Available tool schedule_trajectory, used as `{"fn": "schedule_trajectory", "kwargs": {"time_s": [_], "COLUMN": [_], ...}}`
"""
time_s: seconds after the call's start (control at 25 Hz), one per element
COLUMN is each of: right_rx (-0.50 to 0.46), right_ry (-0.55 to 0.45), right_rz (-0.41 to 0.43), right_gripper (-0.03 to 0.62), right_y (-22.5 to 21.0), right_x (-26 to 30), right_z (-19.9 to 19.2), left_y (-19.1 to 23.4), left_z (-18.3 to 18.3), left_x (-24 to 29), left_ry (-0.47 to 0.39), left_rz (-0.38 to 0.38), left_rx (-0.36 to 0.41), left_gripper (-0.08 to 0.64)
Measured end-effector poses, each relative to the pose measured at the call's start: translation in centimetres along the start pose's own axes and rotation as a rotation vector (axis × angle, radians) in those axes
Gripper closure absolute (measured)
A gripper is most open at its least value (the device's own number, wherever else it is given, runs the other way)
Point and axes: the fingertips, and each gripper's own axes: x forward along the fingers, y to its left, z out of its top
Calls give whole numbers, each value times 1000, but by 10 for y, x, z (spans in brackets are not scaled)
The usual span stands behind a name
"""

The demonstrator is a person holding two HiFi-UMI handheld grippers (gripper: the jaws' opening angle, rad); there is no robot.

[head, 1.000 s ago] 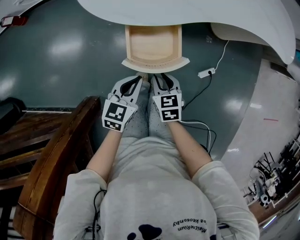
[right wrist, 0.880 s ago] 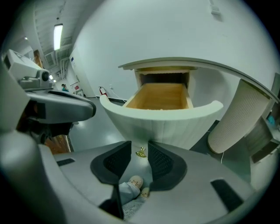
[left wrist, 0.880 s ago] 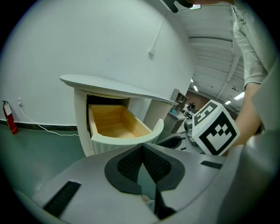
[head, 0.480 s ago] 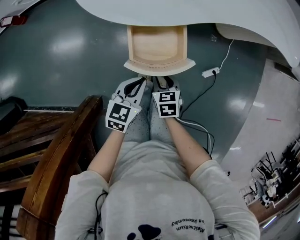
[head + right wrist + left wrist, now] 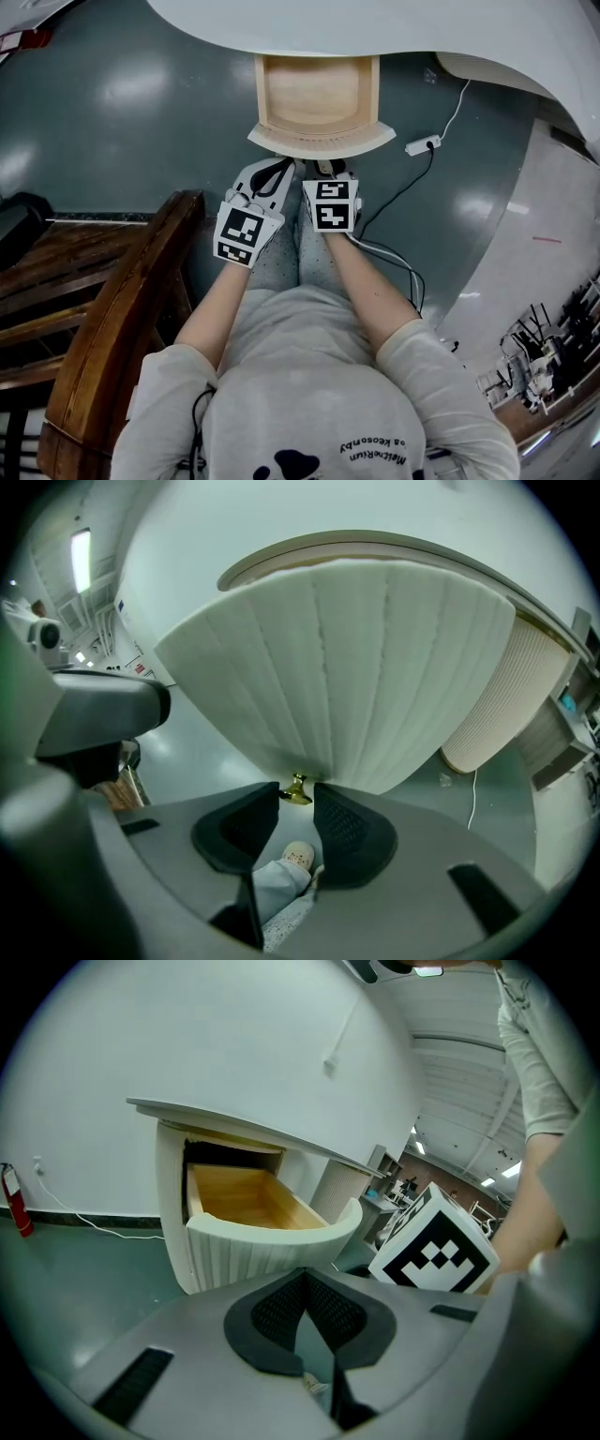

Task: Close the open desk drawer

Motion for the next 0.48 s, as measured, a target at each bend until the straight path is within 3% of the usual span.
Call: {"fn": "schedule_trajectory", "kwargs": {"time_s": [0.48], "right_rx": [-23], "right_ry": [38], "right_rz": [9], "right_gripper": [482], "right_y": [2], "right_x": [4], "right_z": [12], "left_y": [13], "left_z": [11], "left_x": [7], "left_ry": [-4], "left_rz": [6], "left_rx": [-2], "left_gripper": [554]}}
